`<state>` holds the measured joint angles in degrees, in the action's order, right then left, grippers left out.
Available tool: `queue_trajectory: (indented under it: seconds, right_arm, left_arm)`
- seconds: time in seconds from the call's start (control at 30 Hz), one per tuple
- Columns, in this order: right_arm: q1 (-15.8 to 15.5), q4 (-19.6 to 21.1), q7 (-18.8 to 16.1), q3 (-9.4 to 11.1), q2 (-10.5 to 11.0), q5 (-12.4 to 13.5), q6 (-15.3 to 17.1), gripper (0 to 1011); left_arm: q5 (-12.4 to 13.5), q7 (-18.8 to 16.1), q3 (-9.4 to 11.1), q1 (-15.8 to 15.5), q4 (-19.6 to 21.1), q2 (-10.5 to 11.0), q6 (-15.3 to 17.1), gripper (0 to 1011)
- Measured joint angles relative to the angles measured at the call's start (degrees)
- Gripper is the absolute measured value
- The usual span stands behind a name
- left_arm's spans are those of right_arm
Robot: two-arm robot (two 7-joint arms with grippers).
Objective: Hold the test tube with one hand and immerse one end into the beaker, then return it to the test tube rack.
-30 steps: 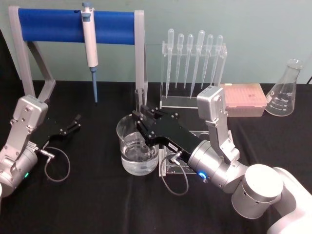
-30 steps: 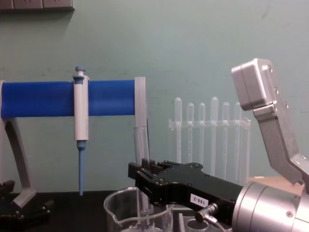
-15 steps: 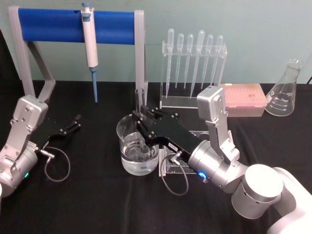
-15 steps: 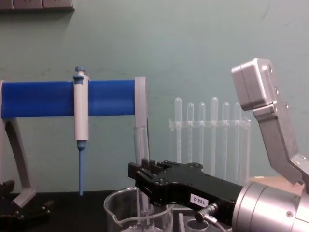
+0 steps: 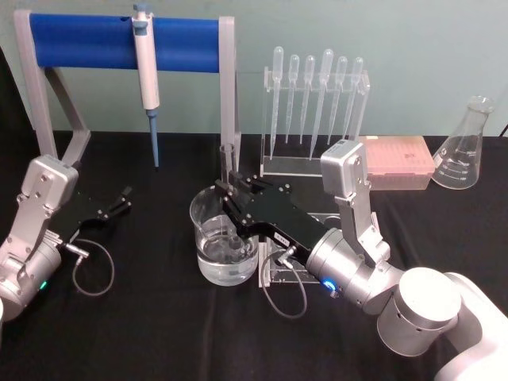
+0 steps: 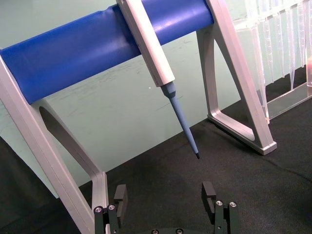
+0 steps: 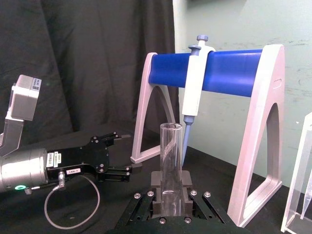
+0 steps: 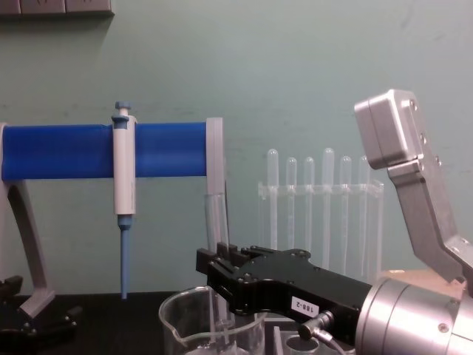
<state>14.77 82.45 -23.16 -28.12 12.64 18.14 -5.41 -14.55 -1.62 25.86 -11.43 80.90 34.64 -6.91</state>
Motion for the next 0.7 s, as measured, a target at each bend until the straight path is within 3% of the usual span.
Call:
queue_trajectory:
  seconds: [0.7]
  right_arm:
    - [0.0,0.0,0.0,0.0,0.0,0.0,0.0,238]
  left_arm:
    - [0.0,0.0,0.0,0.0,0.0,0.0,0.0,1000]
